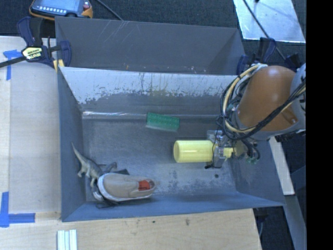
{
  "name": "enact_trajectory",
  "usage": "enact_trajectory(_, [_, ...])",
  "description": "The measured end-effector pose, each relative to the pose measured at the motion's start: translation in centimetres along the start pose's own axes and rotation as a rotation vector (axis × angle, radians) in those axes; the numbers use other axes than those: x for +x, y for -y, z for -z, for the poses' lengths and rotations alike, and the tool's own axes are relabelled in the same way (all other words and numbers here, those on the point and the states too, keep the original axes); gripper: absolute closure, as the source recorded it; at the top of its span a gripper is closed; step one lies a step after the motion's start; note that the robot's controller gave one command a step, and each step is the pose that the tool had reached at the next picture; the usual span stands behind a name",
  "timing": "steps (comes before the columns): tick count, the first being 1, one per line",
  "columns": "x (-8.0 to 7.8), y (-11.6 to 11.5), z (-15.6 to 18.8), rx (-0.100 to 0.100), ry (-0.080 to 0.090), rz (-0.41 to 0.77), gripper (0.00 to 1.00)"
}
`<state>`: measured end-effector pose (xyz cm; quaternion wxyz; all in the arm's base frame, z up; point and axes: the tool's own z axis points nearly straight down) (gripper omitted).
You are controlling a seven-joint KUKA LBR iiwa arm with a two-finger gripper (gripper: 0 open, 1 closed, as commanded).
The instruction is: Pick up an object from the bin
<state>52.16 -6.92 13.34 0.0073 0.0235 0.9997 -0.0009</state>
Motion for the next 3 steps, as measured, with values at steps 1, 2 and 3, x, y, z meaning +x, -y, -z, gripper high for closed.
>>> enact_trajectory(1, [1.7, -0.6, 2.8, -0.002, -0.023, 0.011, 1.00])
enact_trajectory(2, [0.2, -0.5, 1.5, 0.001, 0.003, 0.033, 1.00])
enact_trajectory(3, [0.7, -0.9, 3.6, -0.002, -0.022, 0.045, 1.00])
